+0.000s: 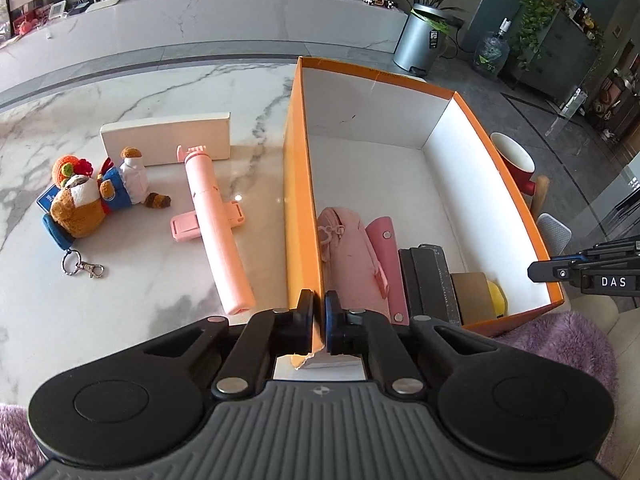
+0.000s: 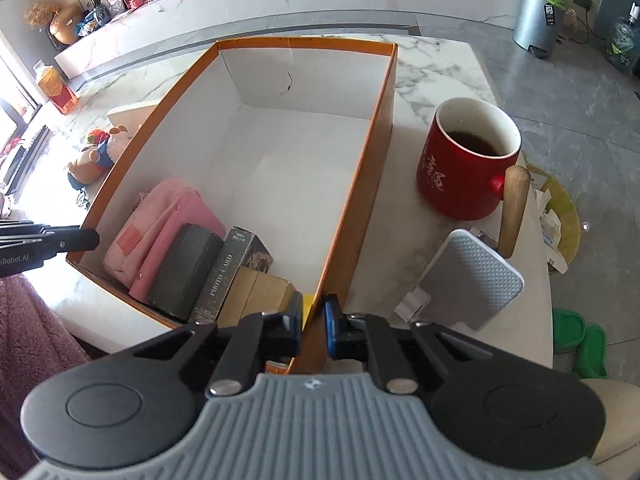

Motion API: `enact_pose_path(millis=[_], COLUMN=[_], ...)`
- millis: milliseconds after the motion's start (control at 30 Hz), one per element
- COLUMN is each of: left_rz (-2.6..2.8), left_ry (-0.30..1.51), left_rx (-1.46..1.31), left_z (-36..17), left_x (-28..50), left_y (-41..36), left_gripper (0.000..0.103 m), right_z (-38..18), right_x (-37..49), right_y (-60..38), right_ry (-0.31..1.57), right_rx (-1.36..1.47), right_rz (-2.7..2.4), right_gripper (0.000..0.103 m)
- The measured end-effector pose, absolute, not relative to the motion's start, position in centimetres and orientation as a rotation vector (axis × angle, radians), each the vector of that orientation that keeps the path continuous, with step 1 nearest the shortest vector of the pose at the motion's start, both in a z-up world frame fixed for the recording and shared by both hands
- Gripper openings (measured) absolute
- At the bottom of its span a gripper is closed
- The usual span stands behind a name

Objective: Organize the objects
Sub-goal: 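Withdraw both tools from the shoebox, then move both tools toward the plush toys on the table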

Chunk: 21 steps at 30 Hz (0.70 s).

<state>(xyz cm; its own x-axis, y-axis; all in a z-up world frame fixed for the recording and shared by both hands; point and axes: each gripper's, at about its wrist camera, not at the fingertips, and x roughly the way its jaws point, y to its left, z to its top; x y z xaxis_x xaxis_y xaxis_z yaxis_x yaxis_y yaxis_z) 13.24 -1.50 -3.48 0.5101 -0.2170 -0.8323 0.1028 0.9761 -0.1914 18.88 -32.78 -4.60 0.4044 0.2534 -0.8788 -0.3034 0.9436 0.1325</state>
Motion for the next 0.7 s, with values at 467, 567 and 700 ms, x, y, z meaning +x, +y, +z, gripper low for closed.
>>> enact_pose_path(millis=[467, 567, 700], left_rz=[-0.146, -0.115, -0.073], left_ry=[0.928, 0.874, 0.833], left_rx=[-0.213, -0.187, -0.168], left_z=[0.0, 3.2, 6.5], left_x=[7.7, 6.2, 5.8], left_y=[-0.2, 1.5, 4.4], left_gripper=[0.013, 0.016, 0.016], right_z=[-3.8, -1.4, 1.8], right_x=[17.4, 16.0, 15.0], right_y=[-33.4, -33.2, -31.1], right_ry=[1.006, 0.924, 0.844], right_rx=[-0.017, -0.02, 0.005], right_rz=[0.357, 0.392, 0.51], right_gripper=[0.009, 0.011, 0.013])
